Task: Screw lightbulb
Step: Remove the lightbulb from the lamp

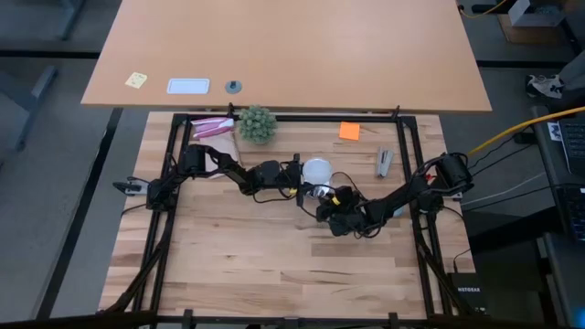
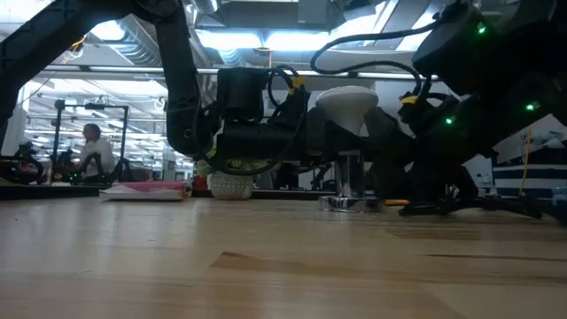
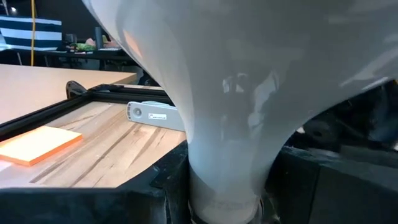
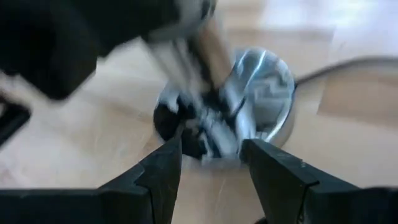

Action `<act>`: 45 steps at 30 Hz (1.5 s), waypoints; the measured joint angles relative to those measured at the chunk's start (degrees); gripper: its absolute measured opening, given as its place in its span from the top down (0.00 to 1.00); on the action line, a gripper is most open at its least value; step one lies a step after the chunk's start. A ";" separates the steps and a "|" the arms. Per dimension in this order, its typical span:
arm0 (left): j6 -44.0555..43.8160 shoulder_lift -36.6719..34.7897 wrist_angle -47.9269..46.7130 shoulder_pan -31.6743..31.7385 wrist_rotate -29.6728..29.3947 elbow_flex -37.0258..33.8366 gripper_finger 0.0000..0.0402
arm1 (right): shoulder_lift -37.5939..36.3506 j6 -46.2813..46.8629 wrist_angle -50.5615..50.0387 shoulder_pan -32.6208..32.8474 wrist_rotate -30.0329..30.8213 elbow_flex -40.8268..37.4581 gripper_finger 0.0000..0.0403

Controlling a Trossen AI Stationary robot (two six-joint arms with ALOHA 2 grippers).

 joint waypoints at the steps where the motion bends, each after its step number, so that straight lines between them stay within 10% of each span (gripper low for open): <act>1: -0.16 0.00 -0.02 0.00 0.29 0.00 0.60 | -0.01 -0.09 0.05 -0.05 1.55 0.03 0.53; 45: -0.20 0.04 0.04 -0.13 0.74 -0.04 0.60 | 1.87 3.96 -4.35 3.45 -0.67 0.16 0.53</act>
